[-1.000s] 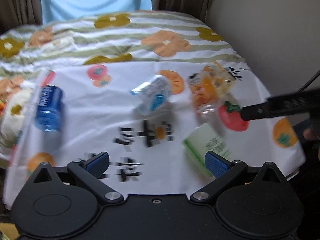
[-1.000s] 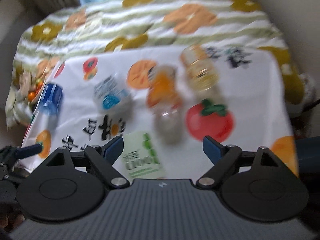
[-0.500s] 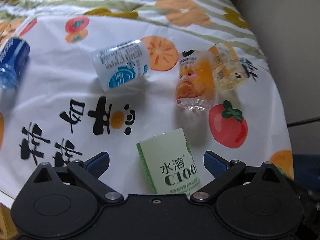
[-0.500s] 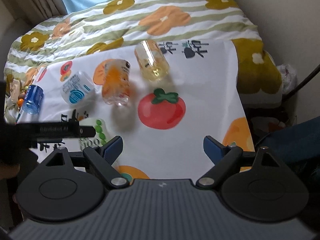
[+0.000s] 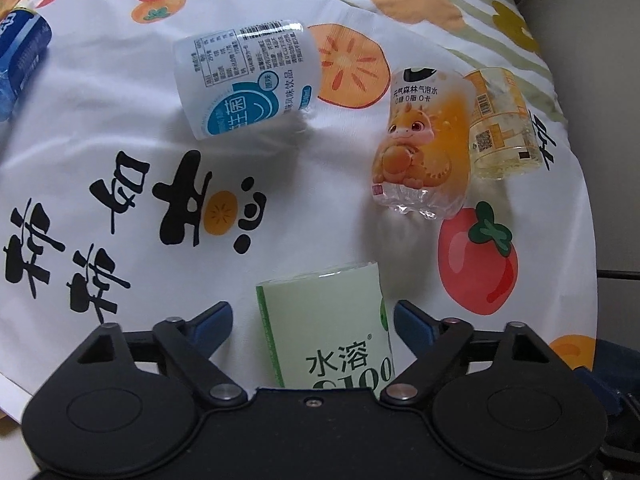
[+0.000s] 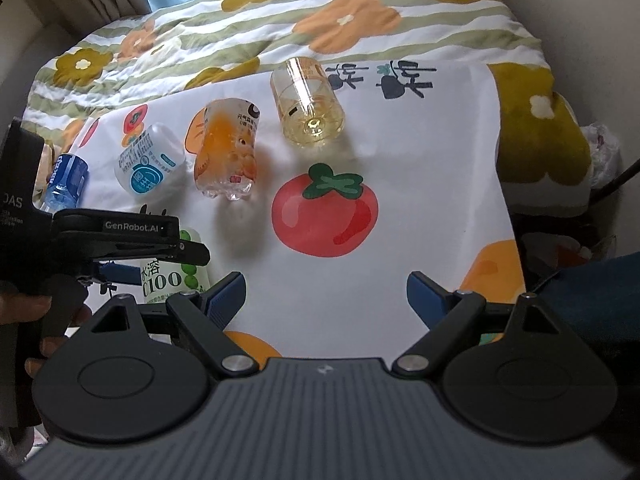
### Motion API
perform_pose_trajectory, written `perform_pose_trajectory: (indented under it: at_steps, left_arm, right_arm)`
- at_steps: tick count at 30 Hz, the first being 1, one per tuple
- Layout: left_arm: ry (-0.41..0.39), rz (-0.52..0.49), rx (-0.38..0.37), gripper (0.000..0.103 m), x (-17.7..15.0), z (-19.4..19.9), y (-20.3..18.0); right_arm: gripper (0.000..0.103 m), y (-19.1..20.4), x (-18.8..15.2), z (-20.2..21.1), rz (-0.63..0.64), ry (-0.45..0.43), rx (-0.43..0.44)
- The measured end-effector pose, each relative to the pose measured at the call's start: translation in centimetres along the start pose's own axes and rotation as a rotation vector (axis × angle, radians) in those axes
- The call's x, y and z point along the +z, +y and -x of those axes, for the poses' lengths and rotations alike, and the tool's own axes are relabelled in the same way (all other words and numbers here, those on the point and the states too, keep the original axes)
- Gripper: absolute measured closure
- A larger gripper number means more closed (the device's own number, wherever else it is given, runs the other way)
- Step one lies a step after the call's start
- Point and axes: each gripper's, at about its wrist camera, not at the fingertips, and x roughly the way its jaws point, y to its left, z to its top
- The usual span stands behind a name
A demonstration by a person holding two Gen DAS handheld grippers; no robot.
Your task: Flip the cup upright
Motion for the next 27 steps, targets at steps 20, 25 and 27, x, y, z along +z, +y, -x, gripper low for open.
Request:
perform_pose_trajectory:
  at_steps: [20,25,27]
  left_arm:
    - [-0.146,-0.162,-0.053,0.036,-0.3,3.1,-2.7]
    - [-0.261,-0.295,-0.039,0.036,-2.4,3.9,-3.8]
    - [-0.335,-0.355,-0.028,0.036,-3.6,4.1,-3.9]
  right_arm:
    - [0.000,-1.1,-0.3,0.4,-0.051,-0.011,0.010]
    - [0.000,-1.6,-1.1,1.0,-0.085,-0.037,0.019]
    - [0.000,-1.7,-1.6,1.0,-0.098,-0.050,0.017]
